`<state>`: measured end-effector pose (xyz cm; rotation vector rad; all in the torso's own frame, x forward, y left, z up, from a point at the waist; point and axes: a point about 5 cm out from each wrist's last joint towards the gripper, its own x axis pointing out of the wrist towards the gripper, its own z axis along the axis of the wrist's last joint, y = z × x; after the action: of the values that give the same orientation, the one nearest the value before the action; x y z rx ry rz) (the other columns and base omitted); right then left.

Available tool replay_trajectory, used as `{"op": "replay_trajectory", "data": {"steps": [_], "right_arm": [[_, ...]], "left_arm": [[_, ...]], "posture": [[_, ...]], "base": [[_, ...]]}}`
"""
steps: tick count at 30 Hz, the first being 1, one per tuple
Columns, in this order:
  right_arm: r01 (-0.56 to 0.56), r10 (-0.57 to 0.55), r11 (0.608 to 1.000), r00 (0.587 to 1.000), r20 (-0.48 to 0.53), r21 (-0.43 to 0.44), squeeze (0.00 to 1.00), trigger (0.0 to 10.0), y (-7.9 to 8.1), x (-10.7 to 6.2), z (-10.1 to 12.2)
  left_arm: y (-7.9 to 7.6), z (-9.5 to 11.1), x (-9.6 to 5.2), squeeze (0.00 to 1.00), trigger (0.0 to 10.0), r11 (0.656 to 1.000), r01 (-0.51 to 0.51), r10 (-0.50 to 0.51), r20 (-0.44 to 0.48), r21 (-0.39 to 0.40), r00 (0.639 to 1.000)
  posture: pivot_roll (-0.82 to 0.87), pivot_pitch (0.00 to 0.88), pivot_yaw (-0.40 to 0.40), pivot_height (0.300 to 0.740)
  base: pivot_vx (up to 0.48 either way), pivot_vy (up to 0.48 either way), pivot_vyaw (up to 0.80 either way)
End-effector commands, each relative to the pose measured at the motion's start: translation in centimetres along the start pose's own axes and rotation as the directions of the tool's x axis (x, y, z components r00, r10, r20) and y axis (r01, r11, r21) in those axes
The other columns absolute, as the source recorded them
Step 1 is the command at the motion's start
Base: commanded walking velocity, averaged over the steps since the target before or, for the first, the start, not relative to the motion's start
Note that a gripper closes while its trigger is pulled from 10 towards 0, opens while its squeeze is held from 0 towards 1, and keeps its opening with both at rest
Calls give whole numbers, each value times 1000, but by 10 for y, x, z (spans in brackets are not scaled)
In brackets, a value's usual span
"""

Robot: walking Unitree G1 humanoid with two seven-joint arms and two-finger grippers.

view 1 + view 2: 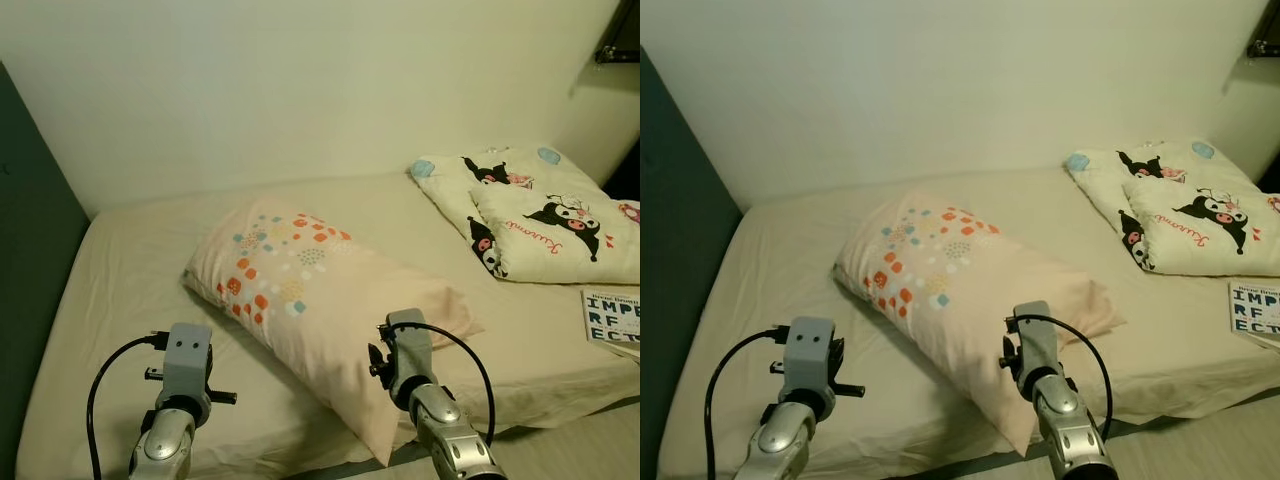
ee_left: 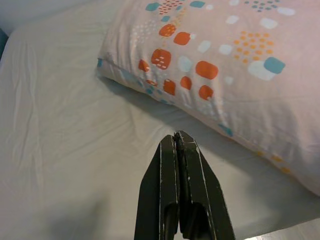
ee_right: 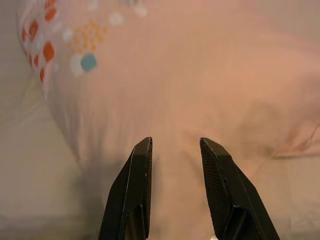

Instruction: Clean up the room

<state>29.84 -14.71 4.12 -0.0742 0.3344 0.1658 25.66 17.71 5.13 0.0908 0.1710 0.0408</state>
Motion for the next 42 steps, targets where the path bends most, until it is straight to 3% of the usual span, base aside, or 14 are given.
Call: {"op": "replay_trajectory", "data": {"steps": [1, 28, 42], "right_arm": [[14, -14, 1000, 999, 29, 9, 0, 10000, -4, 0, 5], [-5, 4, 1000, 999, 45, 10, 0, 10000, -2, 0, 8], [-5, 4, 1000, 999, 49, 19, 0, 10000, -1, 0, 7]], "left_arm": [[2, -4, -2, 0, 10000, 1000, 5, -6, -14, -13, 1000], [-7, -2, -1, 0, 10000, 999, 37, -37, -14, -26, 999], [-8, -2, -2, 0, 10000, 998, 61, -61, -19, -21, 998]], "posture": [[-33, 119, -20, 711], [-31, 120, -21, 606], [-27, 121, -12, 606]], "base": [[0, 0, 0], [0, 0, 0], [0, 0, 0]]}}
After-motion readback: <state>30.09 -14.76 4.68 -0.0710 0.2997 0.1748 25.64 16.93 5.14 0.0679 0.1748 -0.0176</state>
